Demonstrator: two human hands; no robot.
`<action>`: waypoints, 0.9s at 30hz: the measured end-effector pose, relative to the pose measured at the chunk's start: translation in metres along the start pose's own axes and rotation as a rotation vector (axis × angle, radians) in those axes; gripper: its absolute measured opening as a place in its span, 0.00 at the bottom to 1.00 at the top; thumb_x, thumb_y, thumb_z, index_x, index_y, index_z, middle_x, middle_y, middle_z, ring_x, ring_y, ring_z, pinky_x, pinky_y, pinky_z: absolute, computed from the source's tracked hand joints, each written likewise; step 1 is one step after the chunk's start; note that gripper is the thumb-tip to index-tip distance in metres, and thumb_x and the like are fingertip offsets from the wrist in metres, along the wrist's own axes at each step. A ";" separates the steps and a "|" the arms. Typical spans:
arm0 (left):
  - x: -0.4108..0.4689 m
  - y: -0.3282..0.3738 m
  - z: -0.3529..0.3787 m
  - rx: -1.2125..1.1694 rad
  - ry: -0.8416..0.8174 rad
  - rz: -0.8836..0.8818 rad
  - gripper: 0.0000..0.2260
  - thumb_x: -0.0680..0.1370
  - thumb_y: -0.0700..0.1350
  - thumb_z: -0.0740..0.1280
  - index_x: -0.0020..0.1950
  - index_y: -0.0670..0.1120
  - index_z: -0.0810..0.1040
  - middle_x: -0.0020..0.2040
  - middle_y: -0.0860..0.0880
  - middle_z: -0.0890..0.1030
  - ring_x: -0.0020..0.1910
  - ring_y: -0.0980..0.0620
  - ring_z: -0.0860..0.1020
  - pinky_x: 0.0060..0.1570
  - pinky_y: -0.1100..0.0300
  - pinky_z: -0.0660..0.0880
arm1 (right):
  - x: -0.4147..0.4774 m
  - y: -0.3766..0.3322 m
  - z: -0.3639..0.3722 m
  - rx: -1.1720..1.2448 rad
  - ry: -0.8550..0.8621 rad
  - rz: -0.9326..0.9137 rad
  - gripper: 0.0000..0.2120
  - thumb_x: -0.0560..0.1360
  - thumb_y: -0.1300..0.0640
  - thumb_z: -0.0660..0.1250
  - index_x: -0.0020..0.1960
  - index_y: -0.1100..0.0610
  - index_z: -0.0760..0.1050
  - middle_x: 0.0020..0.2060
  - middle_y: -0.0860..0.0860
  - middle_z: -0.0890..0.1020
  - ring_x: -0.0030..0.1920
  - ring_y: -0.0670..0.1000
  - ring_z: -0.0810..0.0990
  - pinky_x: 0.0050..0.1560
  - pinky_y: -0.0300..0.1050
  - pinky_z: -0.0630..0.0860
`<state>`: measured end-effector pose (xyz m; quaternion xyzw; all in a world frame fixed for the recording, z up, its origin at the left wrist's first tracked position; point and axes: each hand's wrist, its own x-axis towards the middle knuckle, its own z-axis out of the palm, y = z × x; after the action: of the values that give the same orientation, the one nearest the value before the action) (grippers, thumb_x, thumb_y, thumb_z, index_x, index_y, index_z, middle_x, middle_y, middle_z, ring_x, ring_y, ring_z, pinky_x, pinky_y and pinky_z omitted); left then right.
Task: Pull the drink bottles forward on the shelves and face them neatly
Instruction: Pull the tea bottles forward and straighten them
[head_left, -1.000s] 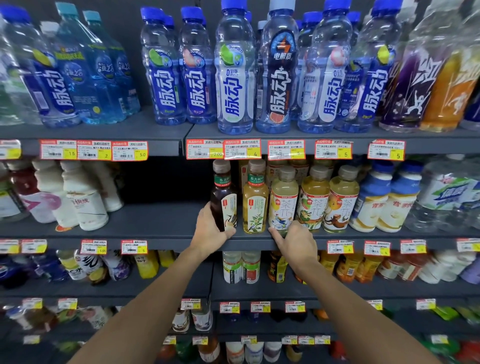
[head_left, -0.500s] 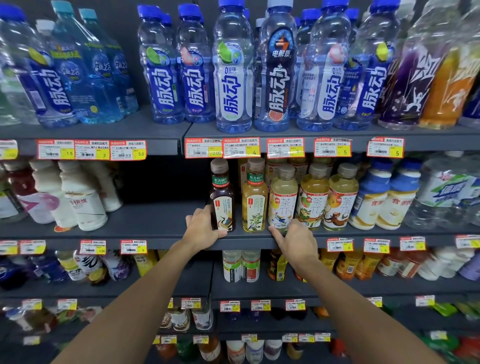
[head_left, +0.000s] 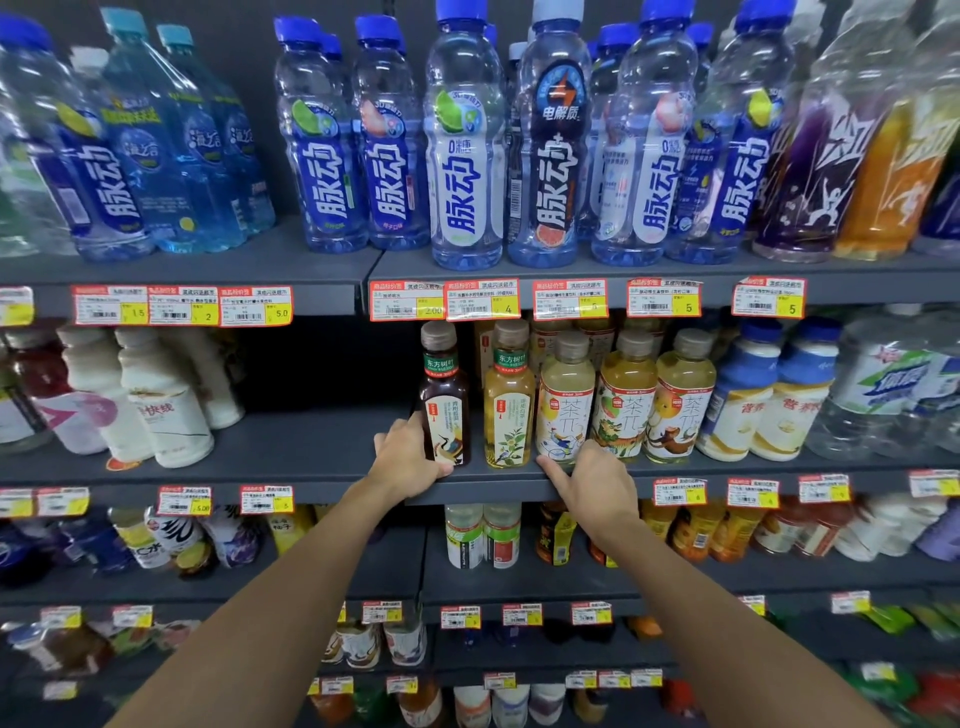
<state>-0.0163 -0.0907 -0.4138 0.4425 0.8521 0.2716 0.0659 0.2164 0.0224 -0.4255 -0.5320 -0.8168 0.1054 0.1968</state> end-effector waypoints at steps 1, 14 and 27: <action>0.000 -0.001 0.001 -0.003 0.009 0.000 0.27 0.69 0.51 0.78 0.64 0.50 0.71 0.58 0.49 0.78 0.62 0.48 0.72 0.60 0.56 0.59 | 0.000 0.000 0.000 -0.003 0.000 0.000 0.26 0.76 0.32 0.62 0.49 0.56 0.69 0.42 0.52 0.79 0.46 0.55 0.81 0.37 0.45 0.72; -0.001 -0.001 0.006 0.030 0.035 0.011 0.25 0.70 0.52 0.77 0.62 0.50 0.72 0.55 0.51 0.78 0.61 0.49 0.72 0.56 0.57 0.58 | 0.000 0.001 0.000 0.017 -0.003 0.000 0.26 0.76 0.32 0.62 0.50 0.57 0.69 0.42 0.52 0.78 0.46 0.56 0.81 0.37 0.45 0.72; -0.003 0.001 0.004 0.003 0.019 -0.013 0.24 0.70 0.50 0.77 0.61 0.50 0.71 0.55 0.51 0.79 0.60 0.49 0.73 0.56 0.55 0.58 | 0.000 -0.002 -0.005 0.035 -0.042 0.012 0.26 0.76 0.33 0.63 0.49 0.57 0.67 0.42 0.52 0.77 0.46 0.56 0.80 0.40 0.48 0.76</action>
<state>-0.0120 -0.0908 -0.4172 0.4345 0.8559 0.2742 0.0590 0.2169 0.0213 -0.4206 -0.5311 -0.8155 0.1323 0.1882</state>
